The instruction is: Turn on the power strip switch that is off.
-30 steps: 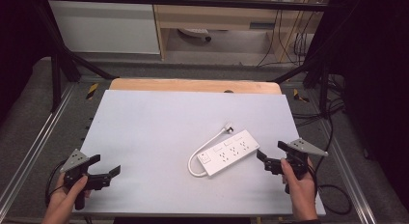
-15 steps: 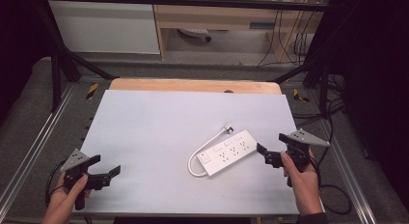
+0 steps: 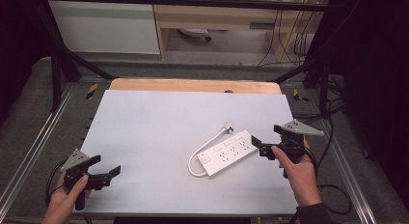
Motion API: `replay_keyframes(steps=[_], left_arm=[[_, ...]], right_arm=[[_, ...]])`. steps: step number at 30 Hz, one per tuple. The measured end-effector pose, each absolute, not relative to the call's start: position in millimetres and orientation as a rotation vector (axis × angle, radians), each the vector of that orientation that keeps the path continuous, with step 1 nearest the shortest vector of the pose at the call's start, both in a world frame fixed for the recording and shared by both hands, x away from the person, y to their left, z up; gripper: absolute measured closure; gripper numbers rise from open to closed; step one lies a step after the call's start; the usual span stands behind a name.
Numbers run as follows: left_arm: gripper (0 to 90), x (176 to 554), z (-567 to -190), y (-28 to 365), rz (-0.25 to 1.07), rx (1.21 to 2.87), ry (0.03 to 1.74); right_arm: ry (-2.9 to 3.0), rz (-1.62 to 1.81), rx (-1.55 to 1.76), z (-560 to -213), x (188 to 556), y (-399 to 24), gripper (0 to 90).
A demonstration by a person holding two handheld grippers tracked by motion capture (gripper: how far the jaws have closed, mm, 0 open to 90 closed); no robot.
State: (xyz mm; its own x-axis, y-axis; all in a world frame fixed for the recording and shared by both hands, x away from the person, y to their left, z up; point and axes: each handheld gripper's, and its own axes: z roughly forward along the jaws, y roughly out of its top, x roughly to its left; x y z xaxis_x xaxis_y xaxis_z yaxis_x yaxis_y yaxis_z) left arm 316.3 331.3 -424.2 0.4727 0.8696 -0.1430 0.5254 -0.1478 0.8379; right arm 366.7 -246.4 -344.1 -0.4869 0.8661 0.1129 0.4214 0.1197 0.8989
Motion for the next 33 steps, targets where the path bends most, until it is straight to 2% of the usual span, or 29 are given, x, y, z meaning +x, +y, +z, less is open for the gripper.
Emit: replay_keyframes(steps=[11,15,22,23,24,32,33], left_arm=[[7.2,316,-424,331,0.476,1.816,1.182],[7.2,317,-425,331,0.476,1.816,1.185],[7.2,317,-425,331,0.474,1.818,1.187],[7.2,317,-425,331,0.473,1.819,1.188],[7.2,317,-425,331,0.473,1.819,1.190],[7.3,317,-425,331,0.467,1.821,1.195],[7.3,317,-425,331,0.467,1.821,1.194]], right_arm=[[1.998,1.342,1.229,-337,377,-237,5.8],[2.006,1.338,1.219,-334,380,-232,10.1],[2.033,1.320,1.202,-330,386,-224,21.4],[2.038,1.321,1.187,-329,387,-222,26.2],[2.038,1.321,1.187,-329,387,-222,26.2],[2.056,1.313,1.155,-330,393,-211,44.5],[2.056,1.313,1.155,-330,393,-211,44.5]])
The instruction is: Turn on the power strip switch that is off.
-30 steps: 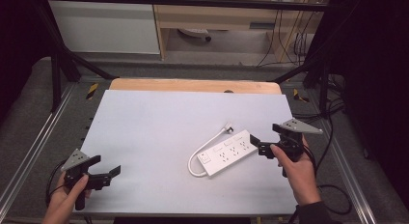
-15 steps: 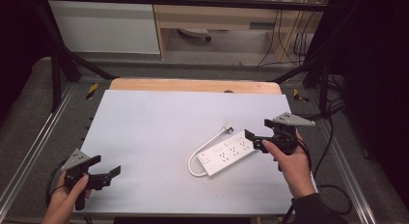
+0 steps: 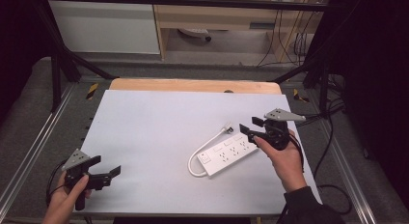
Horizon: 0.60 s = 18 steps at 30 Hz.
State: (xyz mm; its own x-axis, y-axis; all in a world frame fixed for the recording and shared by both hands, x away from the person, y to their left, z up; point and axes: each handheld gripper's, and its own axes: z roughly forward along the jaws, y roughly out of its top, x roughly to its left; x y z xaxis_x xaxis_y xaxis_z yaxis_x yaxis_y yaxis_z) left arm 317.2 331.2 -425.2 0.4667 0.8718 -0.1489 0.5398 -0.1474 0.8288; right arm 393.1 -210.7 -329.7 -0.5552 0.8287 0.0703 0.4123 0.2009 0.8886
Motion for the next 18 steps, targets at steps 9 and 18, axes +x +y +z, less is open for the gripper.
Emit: replay_keyframes(steps=[9,18], left_arm=[[7.3,317,-425,330,0.474,1.828,1.193],[7.3,317,-426,331,0.475,1.831,1.194]], right_arm=[[2.090,1.307,1.134,-336,399,-201,58.8],[2.122,1.320,1.102,-339,402,-191,68.7]])
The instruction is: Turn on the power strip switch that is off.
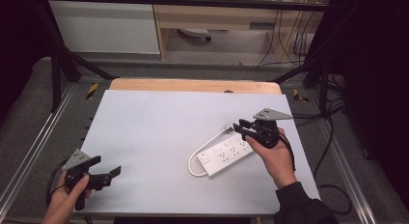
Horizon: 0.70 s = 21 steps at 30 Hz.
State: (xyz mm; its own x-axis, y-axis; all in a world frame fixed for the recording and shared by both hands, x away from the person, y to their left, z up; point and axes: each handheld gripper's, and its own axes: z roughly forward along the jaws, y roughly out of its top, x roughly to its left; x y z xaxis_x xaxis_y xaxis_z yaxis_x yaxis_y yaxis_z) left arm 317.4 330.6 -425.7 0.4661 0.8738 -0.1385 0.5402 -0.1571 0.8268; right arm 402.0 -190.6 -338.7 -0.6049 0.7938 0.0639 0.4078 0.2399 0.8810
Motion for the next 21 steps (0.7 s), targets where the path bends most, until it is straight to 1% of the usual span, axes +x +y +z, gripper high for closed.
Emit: replay_keyframes(steps=[4,5,7,9,14,21], left_arm=[[7.3,317,-426,331,0.475,1.832,1.195],[7.3,317,-426,331,0.475,1.832,1.197],[7.3,317,-426,331,0.476,1.832,1.199],[7.3,317,-426,331,0.476,1.831,1.198],[7.3,317,-426,331,0.477,1.832,1.199],[7.4,317,-426,331,0.477,1.830,1.200]], right_arm=[[2.136,1.319,1.091,-340,402,-187,71.1],[2.141,1.322,1.085,-342,402,-184,73.3],[2.145,1.321,1.085,-343,402,-183,74.2],[2.156,1.319,1.073,-347,403,-179,77.3],[2.170,1.312,1.059,-354,405,-174,81.6],[2.179,1.316,1.062,-360,407,-170,85.8]])
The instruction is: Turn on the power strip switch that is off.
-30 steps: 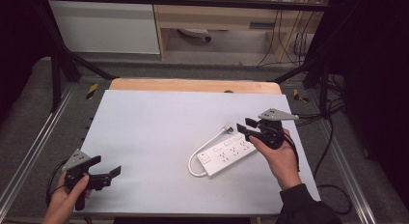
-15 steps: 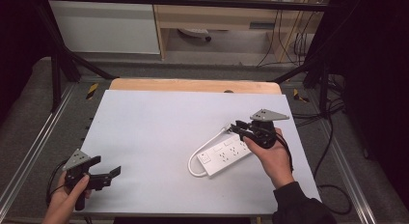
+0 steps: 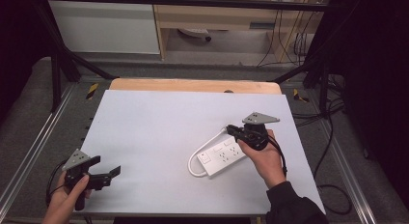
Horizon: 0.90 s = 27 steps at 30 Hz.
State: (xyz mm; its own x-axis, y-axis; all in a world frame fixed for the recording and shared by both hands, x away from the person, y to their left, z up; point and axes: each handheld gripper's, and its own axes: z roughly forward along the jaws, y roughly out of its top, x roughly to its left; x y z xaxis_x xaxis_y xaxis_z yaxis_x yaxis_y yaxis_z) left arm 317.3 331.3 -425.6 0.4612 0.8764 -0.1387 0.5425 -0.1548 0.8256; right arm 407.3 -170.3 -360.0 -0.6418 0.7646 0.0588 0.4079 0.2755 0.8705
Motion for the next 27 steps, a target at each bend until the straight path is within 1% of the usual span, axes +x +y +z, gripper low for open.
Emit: replay_keyframes(steps=[11,27], left_arm=[[7.5,317,-425,332,0.477,1.826,1.202],[7.7,317,-424,333,0.489,1.822,1.204]], right_arm=[[2.201,1.305,1.065,-370,408,-166,89.7],[2.232,1.295,1.081,-390,409,-157,90.0]])
